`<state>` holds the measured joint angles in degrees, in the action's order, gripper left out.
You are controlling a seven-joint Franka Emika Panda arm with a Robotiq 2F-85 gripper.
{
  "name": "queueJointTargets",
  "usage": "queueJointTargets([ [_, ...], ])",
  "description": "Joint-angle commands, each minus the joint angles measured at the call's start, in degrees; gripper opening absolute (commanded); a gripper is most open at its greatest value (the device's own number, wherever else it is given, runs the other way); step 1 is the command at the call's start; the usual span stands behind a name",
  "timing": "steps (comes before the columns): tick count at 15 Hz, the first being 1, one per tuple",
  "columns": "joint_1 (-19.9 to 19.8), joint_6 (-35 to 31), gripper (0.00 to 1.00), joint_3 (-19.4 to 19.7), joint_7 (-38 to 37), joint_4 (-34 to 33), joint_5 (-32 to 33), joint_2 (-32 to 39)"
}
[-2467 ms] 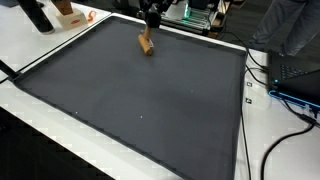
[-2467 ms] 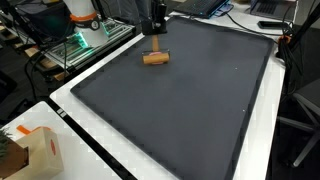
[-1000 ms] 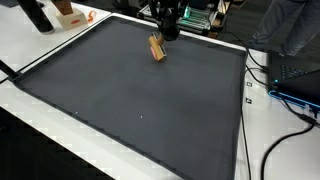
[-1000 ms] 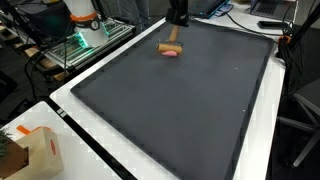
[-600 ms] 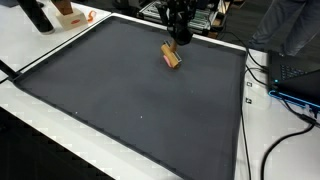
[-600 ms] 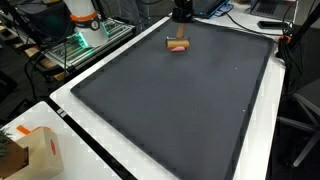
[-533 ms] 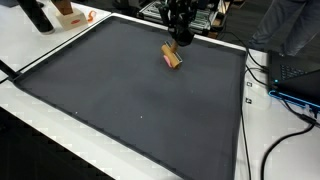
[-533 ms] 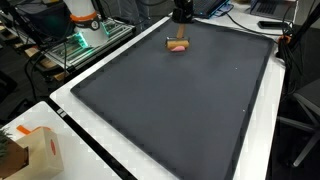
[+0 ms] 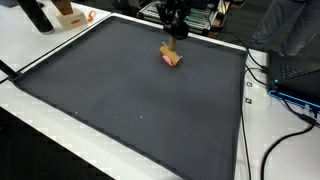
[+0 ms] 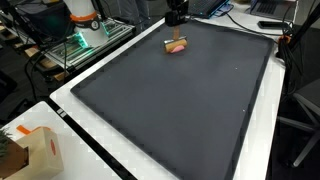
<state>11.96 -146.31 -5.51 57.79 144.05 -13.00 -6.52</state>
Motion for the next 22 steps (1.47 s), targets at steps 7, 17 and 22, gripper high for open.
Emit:
queueJointTargets([
  [7,-5.32,11.54,0.23,1.45,-6.00,5.66,18.73,-7.37],
  [17,-3.76,12.41,0.23,0.71,-10.96,4.05,21.14,-10.90],
  [22,-2.77,16.88,0.23,-1.37,-14.95,0.79,23.24,-13.63],
])
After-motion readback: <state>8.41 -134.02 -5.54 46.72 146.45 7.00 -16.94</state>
